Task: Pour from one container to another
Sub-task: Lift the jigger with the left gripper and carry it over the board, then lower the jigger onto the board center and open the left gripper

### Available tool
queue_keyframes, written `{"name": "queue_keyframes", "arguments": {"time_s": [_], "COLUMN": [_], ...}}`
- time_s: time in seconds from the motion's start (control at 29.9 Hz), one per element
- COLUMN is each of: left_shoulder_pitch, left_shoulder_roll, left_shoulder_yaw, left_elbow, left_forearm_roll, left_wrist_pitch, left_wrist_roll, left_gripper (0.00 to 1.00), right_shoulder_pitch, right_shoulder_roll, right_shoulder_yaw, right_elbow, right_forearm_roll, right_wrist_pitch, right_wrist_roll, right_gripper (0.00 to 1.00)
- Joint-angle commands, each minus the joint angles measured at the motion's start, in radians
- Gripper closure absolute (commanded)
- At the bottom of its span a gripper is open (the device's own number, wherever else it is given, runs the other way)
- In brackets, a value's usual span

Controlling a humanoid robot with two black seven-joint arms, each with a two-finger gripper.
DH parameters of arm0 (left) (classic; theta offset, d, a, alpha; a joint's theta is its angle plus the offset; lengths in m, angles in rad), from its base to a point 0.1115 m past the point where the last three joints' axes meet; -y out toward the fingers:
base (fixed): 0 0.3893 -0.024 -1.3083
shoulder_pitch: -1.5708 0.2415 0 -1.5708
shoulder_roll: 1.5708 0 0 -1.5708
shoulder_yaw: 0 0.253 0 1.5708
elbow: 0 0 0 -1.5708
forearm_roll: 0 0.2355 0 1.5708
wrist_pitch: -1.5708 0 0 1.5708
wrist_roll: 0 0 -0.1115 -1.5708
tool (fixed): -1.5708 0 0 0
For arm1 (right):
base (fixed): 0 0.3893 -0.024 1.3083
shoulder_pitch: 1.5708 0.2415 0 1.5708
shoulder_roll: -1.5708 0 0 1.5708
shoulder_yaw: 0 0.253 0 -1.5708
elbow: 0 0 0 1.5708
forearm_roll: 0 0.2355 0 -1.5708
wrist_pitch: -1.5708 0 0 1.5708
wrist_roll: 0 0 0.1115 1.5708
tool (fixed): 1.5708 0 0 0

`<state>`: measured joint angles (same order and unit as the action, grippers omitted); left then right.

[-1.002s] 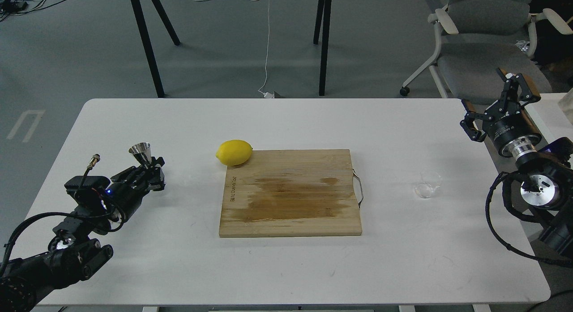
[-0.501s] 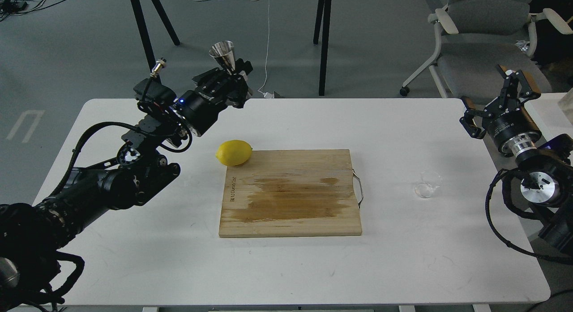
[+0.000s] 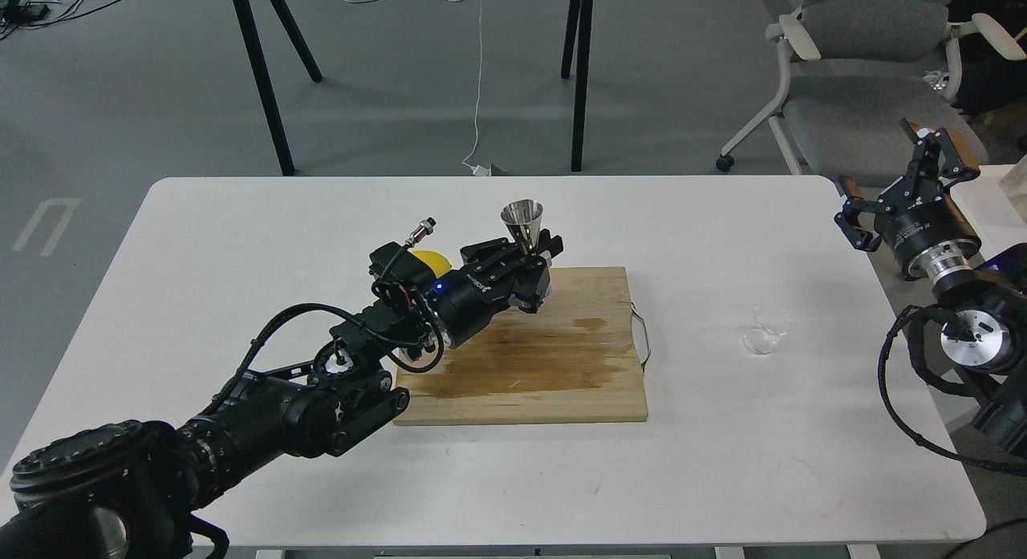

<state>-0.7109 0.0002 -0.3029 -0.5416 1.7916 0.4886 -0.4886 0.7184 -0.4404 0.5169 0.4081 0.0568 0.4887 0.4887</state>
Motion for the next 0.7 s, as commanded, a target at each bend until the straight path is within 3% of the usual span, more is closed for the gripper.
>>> {"name": "queue_keyframes", "arguments": {"time_s": [0.0, 0.43, 0.57, 0.67], "left_shoulder_pitch": [0.002, 0.045, 0.053, 0.057], "left_shoulder_roll": [0.0, 0.0, 0.0, 0.0], "left_shoulder_yaw": [0.011, 0.01, 0.011, 0.01], "left_elbow": [0.025, -0.075, -0.075, -0.075], "left_forearm_roll": [-0.009, -0.023, -0.024, -0.024], "left_wrist_pitch": [0.0, 0.0, 0.0, 0.0], "left_wrist_roll": [0.0, 0.0, 0.0, 0.0], "left_gripper": [0.84, 0.83, 0.78, 0.66], "right_shoulder_pitch": [-0.002, -0.014, -0.022, -0.022], "right_shoulder_roll": [0.0, 0.006, 0.009, 0.009], "right_shoulder_yaw": [0.0, -0.005, -0.003, -0.003], "right_elbow": [0.0, -0.002, -0.002, -0.002], "right_forearm_roll": [0.0, 0.0, 0.0, 0.0], "right_wrist_pitch": [0.0, 0.0, 0.0, 0.0], "right_wrist_roll": [0.0, 0.0, 0.0, 0.0], "right_gripper": [0.0, 0.0, 0.0, 0.0]}}
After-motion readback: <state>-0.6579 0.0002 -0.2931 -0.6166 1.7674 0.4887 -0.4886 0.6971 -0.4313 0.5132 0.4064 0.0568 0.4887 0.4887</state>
